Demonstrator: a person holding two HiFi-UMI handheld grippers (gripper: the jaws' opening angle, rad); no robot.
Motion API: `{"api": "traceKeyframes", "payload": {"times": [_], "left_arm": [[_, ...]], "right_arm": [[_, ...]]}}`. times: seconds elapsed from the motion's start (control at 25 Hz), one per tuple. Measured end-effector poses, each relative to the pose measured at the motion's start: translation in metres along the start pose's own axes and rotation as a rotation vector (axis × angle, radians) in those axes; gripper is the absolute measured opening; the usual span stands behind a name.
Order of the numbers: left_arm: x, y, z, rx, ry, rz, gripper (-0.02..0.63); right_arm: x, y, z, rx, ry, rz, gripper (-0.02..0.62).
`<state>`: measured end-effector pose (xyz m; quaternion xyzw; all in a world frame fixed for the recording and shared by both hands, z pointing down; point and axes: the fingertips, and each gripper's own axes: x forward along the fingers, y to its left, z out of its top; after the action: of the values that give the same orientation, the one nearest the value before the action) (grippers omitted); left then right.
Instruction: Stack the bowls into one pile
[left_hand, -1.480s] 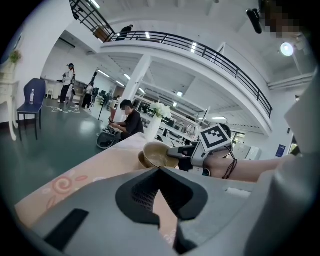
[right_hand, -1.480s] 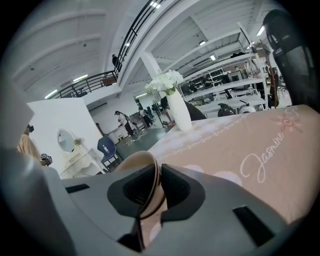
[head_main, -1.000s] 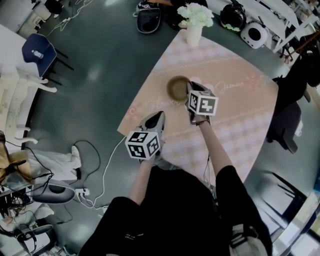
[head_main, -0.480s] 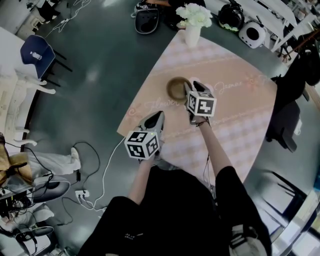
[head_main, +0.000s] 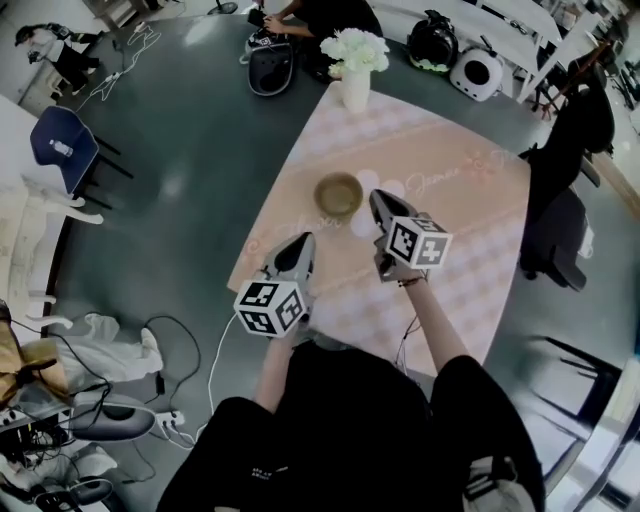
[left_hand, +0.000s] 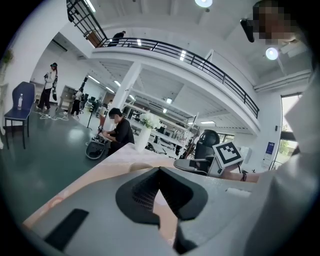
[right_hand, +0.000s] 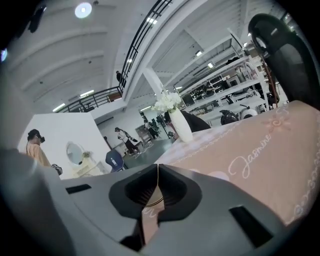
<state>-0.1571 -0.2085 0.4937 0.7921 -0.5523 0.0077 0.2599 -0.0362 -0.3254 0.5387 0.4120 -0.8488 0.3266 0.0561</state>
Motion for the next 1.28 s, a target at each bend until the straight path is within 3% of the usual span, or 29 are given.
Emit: {"api": "traceKeyframes", "payload": {"times": [0.24, 0.48, 0.8, 1.28], "left_arm": [[-0.012, -0.024, 0.027, 0.044, -0.073, -0.043, -0.003], [-0.02, -0.044, 0.05, 0.087, -0.134, -0.074, -0.003], [-0.033, -0.055, 0.085, 0.215, -0.197, -0.069, -0.003], [-0.053, -0.07, 0.116, 0.286, -0.272, -0.07, -0.003]], "right_arm": [[-0.056, 0.015, 0.017, 0.02, -0.082, 0.077, -0.006], [-0.102, 0.031, 0.038, -0.036, -0.176, 0.134, -0.006], [-0.149, 0.054, 0.07, -0.282, -0.313, 0.111, -0.006], [-0.208, 0.063, 0.108, -0.335, -0.469, 0.069, -0.006]]}}
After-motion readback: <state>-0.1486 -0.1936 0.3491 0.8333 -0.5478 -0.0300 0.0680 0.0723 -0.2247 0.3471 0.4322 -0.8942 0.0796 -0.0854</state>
